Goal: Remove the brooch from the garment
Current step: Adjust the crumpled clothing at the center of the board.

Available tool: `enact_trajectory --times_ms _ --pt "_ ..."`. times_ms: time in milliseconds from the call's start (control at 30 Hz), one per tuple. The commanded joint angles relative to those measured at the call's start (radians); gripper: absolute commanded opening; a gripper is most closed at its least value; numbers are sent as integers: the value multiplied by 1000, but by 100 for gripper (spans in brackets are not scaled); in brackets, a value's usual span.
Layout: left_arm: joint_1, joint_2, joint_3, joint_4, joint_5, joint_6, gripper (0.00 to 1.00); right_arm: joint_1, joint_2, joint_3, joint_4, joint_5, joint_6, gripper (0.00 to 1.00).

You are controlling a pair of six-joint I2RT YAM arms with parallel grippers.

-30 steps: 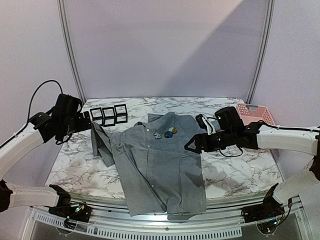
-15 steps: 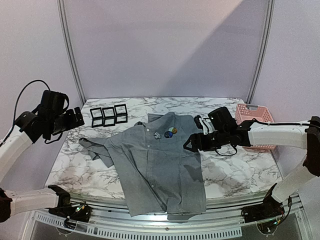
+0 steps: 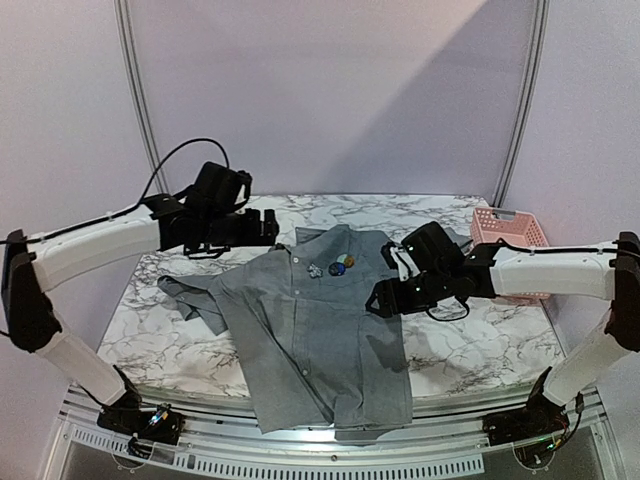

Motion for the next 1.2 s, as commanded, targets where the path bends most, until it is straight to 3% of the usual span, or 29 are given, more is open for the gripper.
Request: enact_trajectory --times_ms 0,333,567,767,933,1167 --pt "-42 168 120 66 39 67 99 44 -30 -48 -49 23 50 71" --pt "-26 498 402 38 164 115 100 167 -77 -91 -58 15 91 73" --pt "3 669 558 -17 127 151 100 188 -76 -102 -38 -43 85 73" --pt "59 744 599 -4 142 131 99 228 -63 -93 -102 7 81 72" --pt "61 803 634 -1 216 122 100 255 -34 -68 -137 23 76 72" --pt "63 894 693 -41 201 118 100 279 47 -8 -195 101 89 72"
